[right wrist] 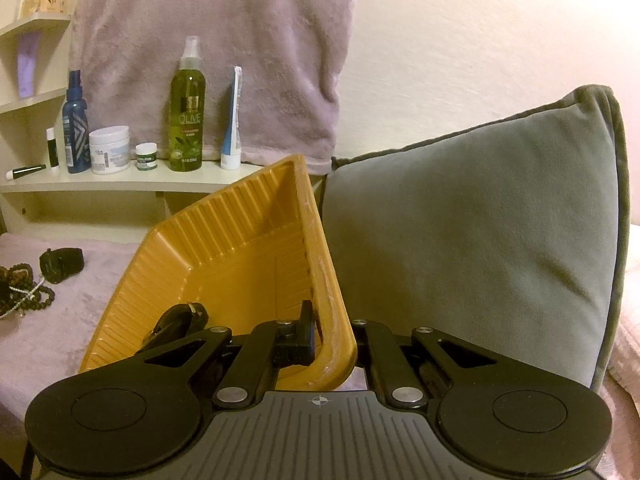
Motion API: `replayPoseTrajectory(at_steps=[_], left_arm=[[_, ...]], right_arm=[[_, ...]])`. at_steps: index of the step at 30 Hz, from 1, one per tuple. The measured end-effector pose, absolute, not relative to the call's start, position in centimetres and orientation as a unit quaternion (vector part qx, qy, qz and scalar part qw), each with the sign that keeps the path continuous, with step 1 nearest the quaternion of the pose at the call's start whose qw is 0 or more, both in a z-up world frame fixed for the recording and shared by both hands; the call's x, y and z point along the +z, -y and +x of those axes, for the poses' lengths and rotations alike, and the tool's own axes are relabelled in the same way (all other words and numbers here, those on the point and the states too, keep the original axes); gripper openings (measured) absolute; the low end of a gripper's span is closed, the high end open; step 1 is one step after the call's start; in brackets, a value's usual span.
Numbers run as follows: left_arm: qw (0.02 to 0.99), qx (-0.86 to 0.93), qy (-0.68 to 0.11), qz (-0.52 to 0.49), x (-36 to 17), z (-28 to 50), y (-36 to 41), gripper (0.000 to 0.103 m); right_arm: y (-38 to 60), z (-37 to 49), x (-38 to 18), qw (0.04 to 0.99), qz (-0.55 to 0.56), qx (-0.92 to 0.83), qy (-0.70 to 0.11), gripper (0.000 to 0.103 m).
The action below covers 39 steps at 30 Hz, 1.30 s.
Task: Organize jewelry
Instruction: 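Grasp the bead bracelets and pearl strand with the left gripper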
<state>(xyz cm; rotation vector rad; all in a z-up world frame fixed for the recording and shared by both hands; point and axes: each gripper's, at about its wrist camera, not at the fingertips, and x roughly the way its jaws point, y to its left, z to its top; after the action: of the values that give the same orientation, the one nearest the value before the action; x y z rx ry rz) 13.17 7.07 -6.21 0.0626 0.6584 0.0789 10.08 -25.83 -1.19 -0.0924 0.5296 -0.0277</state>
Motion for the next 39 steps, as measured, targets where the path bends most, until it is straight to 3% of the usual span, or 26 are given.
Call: replayPoseTrajectory(at_steps=[5,20,28,39], left_arm=[[0.94,0.049,-0.336,0.024,-6.3,14.0,-8.7,0.045],[0.92,0.077,-0.341,-0.177,-7.8,16.2,-11.8,0.025],[0.916,0.086,-0.329,-0.21,-8.0,16.7,-12.6,0.005],[0.939,0.052,-0.29,-0.178,-4.2,15.6,-11.5,0.002]], right_arm=[[25.8,10.1,-1.2,0.964,-0.047,-0.014,-0.262,0.006],[25.6,10.2,-1.3,0.964,-0.053,-0.015,-0.261,0.006],[25.6,10.2,-1.3,0.964,-0.054,-0.015,-0.261,0.006],[25.6,10.0,-1.1,0.965,-0.053,-0.013,-0.257,0.006]])
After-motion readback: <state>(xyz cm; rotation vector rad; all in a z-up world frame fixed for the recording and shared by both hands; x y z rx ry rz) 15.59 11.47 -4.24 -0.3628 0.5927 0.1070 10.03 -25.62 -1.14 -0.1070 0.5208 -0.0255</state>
